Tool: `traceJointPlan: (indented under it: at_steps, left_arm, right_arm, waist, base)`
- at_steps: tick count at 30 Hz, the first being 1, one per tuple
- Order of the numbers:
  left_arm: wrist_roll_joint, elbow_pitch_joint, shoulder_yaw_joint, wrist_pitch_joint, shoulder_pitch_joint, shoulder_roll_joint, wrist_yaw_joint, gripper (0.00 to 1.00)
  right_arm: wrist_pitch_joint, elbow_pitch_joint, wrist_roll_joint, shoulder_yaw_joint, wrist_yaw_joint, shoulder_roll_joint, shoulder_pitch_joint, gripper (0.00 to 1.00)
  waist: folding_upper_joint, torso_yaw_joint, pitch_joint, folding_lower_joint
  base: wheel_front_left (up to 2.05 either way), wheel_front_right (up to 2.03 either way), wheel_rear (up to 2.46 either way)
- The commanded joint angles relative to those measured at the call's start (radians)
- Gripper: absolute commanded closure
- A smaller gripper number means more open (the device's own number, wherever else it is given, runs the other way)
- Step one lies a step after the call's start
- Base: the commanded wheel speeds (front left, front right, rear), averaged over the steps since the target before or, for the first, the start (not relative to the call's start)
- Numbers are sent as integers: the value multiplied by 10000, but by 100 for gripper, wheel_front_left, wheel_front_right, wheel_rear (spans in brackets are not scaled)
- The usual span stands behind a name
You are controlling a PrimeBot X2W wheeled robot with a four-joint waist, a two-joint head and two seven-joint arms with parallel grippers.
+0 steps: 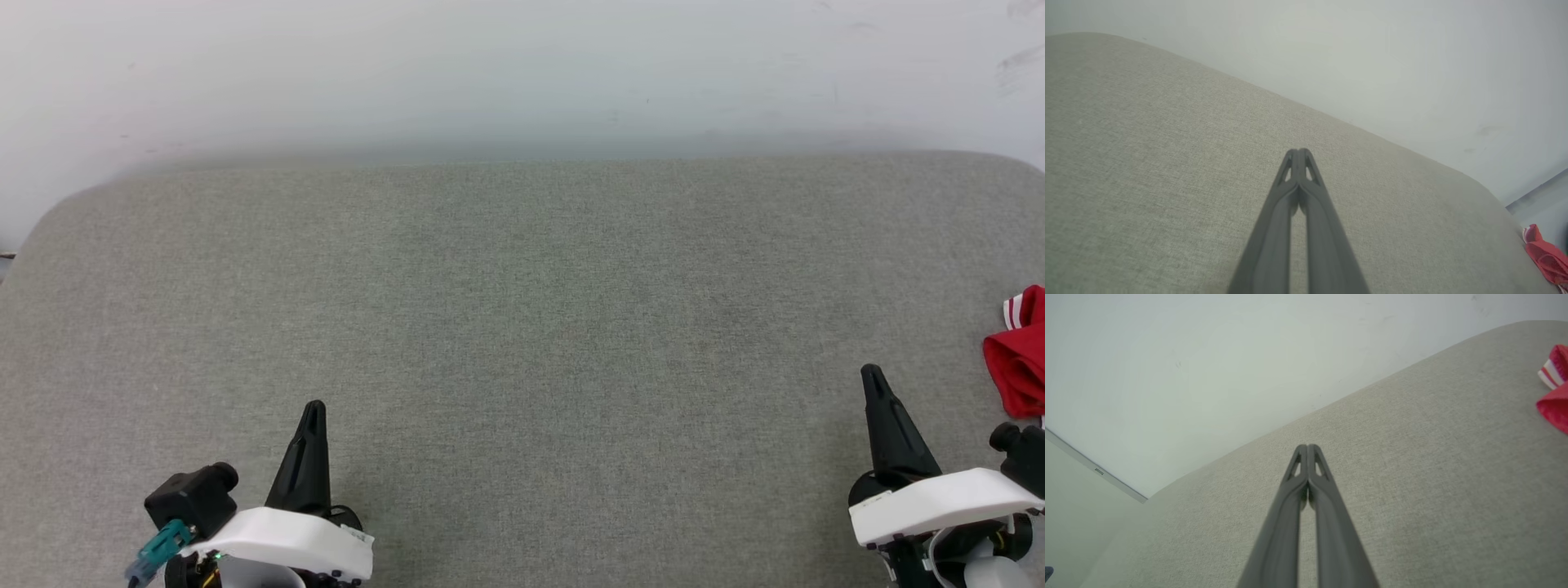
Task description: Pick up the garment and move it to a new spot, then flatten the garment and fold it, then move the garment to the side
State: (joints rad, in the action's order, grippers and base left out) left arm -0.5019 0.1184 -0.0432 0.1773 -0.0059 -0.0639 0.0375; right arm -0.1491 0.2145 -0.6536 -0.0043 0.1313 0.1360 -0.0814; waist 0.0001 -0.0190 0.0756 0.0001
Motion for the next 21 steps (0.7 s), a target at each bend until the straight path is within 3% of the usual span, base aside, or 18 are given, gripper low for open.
traceJointPlan:
  at_steps: [1, 21]
  left_arm:
    - [-455, -68, 66, -76, -265, -97, 81, 100]
    - [-3583, 282, 319, -729, -498, -160, 331, 100]
  right_arm:
    - [74, -103, -386, -80, -2, -24, -180, 100]
    - [771, -3, -2986, -345, -3, -242, -233, 100]
  waist:
    - [-1, 3, -11, 0]
    - [-1, 40, -152, 0]
  base:
    - [0, 0, 0]
    - [0, 0, 0]
